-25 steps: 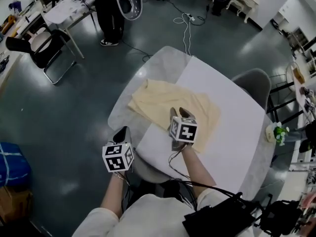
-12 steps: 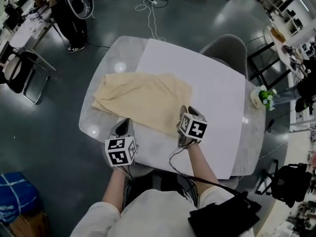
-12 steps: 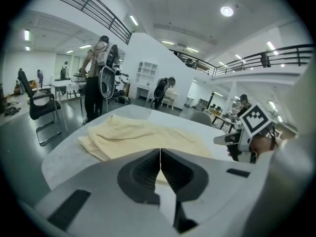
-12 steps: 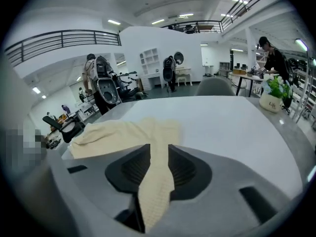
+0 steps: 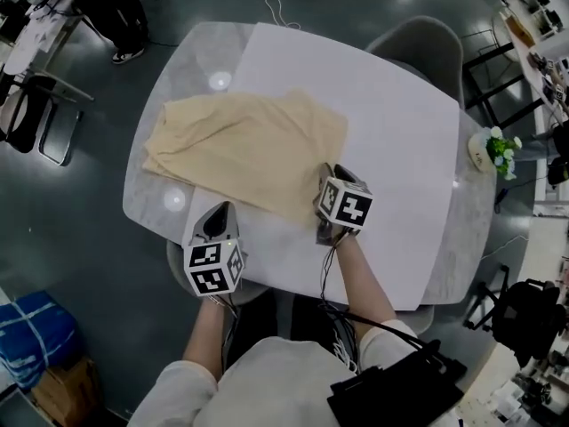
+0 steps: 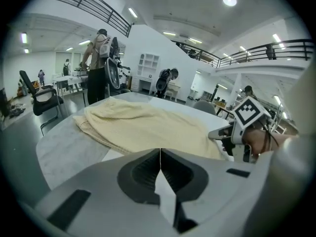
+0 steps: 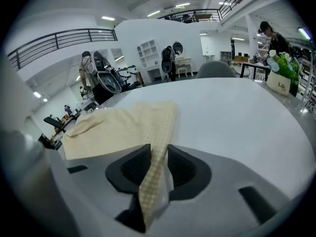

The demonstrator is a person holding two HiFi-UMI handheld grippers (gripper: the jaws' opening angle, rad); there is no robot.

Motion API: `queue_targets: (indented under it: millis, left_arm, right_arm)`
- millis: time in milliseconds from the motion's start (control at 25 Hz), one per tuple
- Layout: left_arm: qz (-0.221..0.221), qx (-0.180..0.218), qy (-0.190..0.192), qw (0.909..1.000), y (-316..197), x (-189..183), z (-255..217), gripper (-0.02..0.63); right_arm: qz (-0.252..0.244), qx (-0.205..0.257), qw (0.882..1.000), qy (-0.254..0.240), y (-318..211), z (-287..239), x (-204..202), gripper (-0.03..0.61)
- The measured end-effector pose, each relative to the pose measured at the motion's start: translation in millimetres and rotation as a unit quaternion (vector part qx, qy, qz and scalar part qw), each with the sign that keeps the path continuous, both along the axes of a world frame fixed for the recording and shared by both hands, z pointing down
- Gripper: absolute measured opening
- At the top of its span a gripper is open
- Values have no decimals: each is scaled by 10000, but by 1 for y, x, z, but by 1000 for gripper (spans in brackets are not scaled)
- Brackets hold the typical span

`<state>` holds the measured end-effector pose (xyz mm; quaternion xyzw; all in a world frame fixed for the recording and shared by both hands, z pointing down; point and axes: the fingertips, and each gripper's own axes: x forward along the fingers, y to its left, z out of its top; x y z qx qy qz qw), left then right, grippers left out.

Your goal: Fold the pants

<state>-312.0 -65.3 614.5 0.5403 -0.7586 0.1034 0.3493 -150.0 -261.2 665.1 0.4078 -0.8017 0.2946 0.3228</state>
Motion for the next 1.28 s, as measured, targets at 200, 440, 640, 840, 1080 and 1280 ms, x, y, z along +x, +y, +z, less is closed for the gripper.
queue_targets:
  millis: [200,440,640,840,1080,1280]
  left_arm:
    - [-143,-67,54,9999,8,-1,7,9]
    - [-301,-76,62,9995,18,-6,4,9]
    - [-447,52,25,9990,23,-16,-9,9]
    - [-548,88,-96,9984,34,-30,-24,9]
    - [-798,368,-183,9960,52,-55,-53,9]
    - [-1072,526,-218,9926,79,-94,-69,9]
  right_arm:
    - [-26,-119,9998,141,0,12,3,84]
    - [-152,-409,9989,-175,4,7,0,17]
    - [-243,-338,9991,-40,5,-5,-3,12]
    - [-369,-192,9991,79,11,-34,-9,12]
    - [-706,143,9973,151,21,-80,-38,11]
    - [-1201,433,9918,103,33,-122,-108,9]
